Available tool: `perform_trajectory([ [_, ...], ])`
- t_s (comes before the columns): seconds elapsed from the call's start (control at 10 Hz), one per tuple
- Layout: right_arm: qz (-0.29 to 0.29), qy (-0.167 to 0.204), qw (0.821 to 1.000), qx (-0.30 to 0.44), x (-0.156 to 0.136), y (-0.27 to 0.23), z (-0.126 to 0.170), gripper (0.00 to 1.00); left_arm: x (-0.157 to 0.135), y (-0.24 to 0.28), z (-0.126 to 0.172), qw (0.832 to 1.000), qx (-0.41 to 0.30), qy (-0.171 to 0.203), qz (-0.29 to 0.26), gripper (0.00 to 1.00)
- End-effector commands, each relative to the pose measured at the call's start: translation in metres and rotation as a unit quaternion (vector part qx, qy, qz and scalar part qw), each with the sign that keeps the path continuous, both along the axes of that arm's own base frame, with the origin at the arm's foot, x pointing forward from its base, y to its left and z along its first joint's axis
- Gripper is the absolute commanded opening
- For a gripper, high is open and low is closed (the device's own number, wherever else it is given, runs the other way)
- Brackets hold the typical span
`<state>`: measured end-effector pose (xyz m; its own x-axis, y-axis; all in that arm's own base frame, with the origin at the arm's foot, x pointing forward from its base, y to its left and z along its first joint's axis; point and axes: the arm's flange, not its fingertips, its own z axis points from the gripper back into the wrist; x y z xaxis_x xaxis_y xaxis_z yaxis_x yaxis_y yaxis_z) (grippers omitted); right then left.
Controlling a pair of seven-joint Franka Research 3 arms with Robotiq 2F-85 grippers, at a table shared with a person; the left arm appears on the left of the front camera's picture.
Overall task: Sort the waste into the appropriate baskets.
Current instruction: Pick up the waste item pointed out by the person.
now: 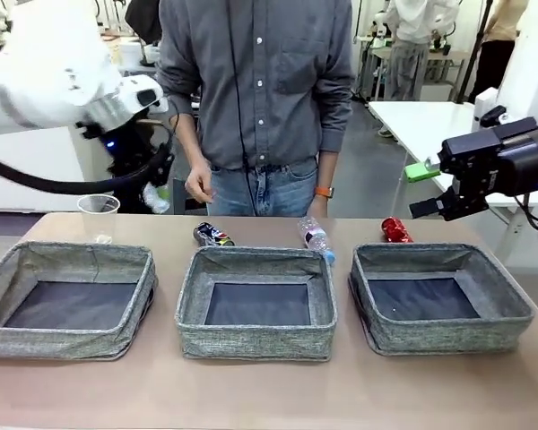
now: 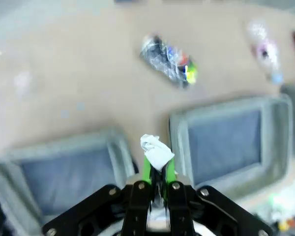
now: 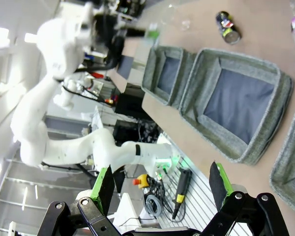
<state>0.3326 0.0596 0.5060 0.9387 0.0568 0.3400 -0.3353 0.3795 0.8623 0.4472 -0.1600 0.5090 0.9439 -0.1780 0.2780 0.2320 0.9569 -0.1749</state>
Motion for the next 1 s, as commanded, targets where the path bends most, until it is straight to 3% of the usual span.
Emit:
perform_trajectory([
  [0.0,-0.004,0.004,1.0,0.013,0.002,0.003,0.003,1.0,-0.075,0.021,-0.016,0.999,0.028,0.001,-0.02,0.0],
  [0.1,-0.004,0.004,1.0,0.013,0.002,0.003,0.003,1.0,-0.093,0.022,-0.022,0.996,0.033,-0.003,-0.077,0.0],
  [0.2,-0.004,0.004,1.0,0.013,0.002,0.003,0.003,1.0,-0.047,0.007,-0.004,1.0,0.012,0.014,-0.008,0.0],
  [0.4,-0.004,0.004,1.0,0.013,0.002,0.003,0.003,1.0,-0.047,0.007,-0.004,1.0,0.012,0.014,-0.008,0.0],
  [0.5,-0.004,0.004,1.0,0.013,0.002,0.003,0.003,1.0,-0.08,0.013,-0.012,0.999,0.023,0.014,-0.027,0.09],
  [0.6,-0.004,0.004,1.0,0.013,0.002,0.003,0.003,1.0,-0.083,-0.004,-0.037,0.994,-0.066,0.055,-0.068,0.09],
  [0.7,-0.004,0.004,1.0,0.013,0.002,0.003,0.003,1.0,-0.095,-0.049,-0.016,0.994,-0.078,0.034,-0.066,0.09],
  [0.9,-0.004,0.004,1.0,0.013,0.002,0.003,0.003,1.0,-0.124,-0.156,0.047,0.995,0.012,0.036,-0.09,0.09],
])
